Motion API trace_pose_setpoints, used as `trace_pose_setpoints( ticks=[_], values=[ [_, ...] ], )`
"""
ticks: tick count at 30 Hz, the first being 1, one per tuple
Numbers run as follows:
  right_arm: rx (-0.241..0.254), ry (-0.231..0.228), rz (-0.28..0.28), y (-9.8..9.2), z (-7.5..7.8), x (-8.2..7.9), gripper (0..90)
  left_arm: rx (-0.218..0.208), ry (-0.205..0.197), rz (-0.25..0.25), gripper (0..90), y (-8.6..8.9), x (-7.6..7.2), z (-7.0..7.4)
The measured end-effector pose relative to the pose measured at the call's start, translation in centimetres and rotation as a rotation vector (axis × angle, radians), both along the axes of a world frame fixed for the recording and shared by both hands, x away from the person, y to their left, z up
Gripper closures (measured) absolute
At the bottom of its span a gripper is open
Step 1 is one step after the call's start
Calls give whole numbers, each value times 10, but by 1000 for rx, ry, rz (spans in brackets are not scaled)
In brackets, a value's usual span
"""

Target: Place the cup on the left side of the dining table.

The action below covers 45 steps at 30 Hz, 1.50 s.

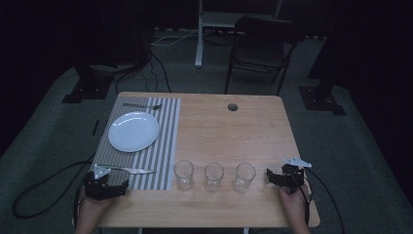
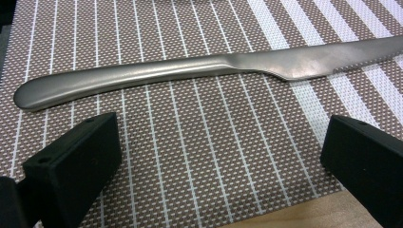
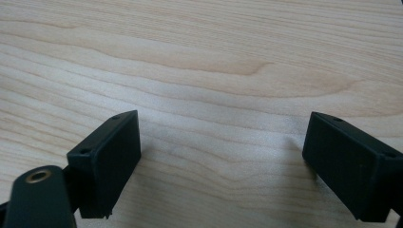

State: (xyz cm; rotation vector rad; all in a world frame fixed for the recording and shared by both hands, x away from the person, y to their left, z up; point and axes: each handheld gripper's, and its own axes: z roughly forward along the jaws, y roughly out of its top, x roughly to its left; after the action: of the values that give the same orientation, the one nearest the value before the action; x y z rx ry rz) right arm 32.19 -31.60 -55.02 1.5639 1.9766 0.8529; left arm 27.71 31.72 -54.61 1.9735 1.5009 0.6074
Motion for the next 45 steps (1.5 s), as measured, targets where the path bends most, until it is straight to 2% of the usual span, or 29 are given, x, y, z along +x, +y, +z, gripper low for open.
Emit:
trace_pose_setpoints(
  ticks=[27, 38, 43, 45],
  values=[
    [0, -1, 0, 0, 0, 0, 121, 4, -1, -18, 3, 1, -1, 0],
    [-1, -1, 0, 0, 0, 0, 121, 15, -9, -57, 16, 0, -4, 1],
    [-1, -1, 0, 0, 0, 0, 121, -8, -20, -66, 16, 1, -6, 2],
    [-1, -1, 0, 0, 0, 0, 121, 5, -19, -75, 16, 0, -7, 2]
  ],
)
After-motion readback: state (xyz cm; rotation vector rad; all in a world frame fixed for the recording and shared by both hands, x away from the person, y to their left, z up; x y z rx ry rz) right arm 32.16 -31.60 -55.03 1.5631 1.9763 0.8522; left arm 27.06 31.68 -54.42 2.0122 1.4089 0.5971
